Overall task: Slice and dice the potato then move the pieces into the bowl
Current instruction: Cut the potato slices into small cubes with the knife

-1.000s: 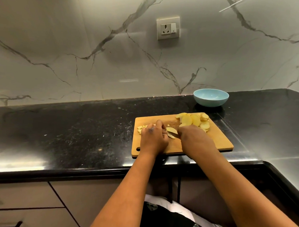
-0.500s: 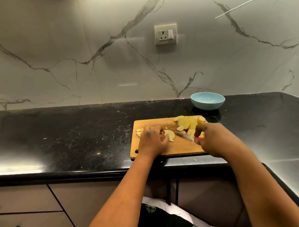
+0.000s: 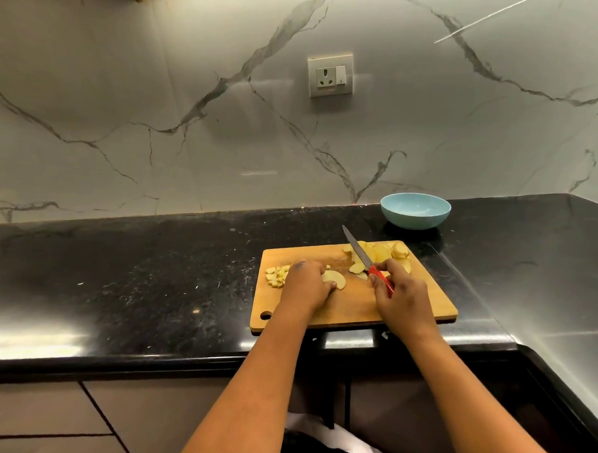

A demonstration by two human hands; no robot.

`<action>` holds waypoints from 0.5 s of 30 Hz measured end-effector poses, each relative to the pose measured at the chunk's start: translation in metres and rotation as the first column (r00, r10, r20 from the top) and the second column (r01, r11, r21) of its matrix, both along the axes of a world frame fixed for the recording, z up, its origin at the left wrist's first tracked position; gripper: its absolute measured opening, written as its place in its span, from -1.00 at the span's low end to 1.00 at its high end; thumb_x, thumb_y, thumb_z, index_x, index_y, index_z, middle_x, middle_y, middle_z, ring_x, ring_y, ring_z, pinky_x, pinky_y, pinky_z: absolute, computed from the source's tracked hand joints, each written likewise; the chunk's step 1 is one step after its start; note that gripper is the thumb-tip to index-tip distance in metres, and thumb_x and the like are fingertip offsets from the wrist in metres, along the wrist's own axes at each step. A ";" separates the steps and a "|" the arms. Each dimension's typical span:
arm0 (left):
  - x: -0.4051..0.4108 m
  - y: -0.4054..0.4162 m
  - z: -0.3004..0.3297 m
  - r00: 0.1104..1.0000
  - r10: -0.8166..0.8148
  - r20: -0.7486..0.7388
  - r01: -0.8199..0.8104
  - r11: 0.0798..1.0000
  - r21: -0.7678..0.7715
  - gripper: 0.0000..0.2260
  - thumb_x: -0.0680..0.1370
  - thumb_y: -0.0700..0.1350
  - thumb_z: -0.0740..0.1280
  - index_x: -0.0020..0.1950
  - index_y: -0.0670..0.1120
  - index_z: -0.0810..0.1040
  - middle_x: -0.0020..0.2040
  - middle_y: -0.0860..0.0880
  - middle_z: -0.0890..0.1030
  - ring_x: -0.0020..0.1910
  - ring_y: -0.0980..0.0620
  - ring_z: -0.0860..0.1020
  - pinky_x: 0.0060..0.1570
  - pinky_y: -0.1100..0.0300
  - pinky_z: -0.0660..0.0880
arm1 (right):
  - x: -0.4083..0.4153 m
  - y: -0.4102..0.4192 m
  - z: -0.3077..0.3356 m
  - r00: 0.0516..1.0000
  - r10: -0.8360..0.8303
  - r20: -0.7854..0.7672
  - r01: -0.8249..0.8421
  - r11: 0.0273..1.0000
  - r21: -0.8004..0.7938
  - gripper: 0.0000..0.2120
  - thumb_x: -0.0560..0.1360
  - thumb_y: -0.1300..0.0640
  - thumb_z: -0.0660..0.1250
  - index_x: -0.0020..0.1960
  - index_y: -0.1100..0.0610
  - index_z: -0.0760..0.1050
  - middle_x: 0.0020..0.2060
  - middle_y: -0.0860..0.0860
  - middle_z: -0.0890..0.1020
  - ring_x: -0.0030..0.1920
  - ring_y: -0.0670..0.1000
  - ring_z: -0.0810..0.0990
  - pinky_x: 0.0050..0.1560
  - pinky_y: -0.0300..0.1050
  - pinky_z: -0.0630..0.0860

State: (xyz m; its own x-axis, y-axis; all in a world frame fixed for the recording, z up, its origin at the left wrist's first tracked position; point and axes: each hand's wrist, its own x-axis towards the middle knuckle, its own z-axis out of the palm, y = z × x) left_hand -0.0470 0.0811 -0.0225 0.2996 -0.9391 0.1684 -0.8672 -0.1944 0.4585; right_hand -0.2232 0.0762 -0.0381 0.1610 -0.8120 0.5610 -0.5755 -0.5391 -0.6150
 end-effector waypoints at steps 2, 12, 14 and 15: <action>-0.006 -0.005 0.000 0.999 0.029 0.028 -0.030 0.999 0.038 -0.49 0.55 0.16 0.36 0.39 -0.10 0.49 0.34 -0.11 0.49 0.33 -0.08 0.42 0.29 0.10 0.39 | -0.001 -0.001 -0.001 0.999 0.014 0.030 -0.013 1.000 -0.009 -0.91 0.54 0.19 0.37 0.03 0.15 0.52 -0.41 -0.10 0.47 -0.48 -0.08 0.42 -0.42 -0.30 0.40; -0.036 -0.020 -0.004 0.995 0.068 0.072 -0.069 0.998 0.012 -0.59 0.61 0.11 0.27 0.33 -0.14 0.49 0.38 -0.14 0.37 0.38 -0.14 0.29 0.32 0.02 0.35 | -0.003 -0.005 -0.006 0.998 0.021 0.062 -0.020 1.000 -0.007 -0.89 0.54 0.16 0.36 0.06 0.12 0.51 -0.38 -0.01 0.55 -0.46 -0.04 0.47 -0.49 -0.26 0.39; -0.031 -0.019 -0.005 0.998 -0.009 0.060 0.009 1.000 -0.005 -0.63 0.62 0.06 0.27 0.36 -0.09 0.46 0.38 -0.11 0.39 0.39 -0.13 0.29 0.35 0.01 0.33 | -0.002 -0.005 -0.006 0.998 0.024 0.062 -0.024 1.000 -0.004 -0.88 0.54 0.15 0.36 0.08 0.11 0.51 -0.38 0.00 0.55 -0.45 -0.03 0.48 -0.49 -0.26 0.39; -0.027 -0.018 -0.006 0.997 -0.058 0.048 0.058 0.998 -0.011 -0.64 0.62 0.03 0.27 0.38 -0.06 0.44 0.37 -0.10 0.41 0.39 -0.11 0.30 0.36 0.02 0.32 | -0.002 -0.005 -0.005 0.998 0.025 0.064 -0.025 1.000 0.000 -0.87 0.54 0.15 0.36 0.08 0.11 0.51 -0.38 -0.01 0.55 -0.45 -0.03 0.48 -0.49 -0.26 0.39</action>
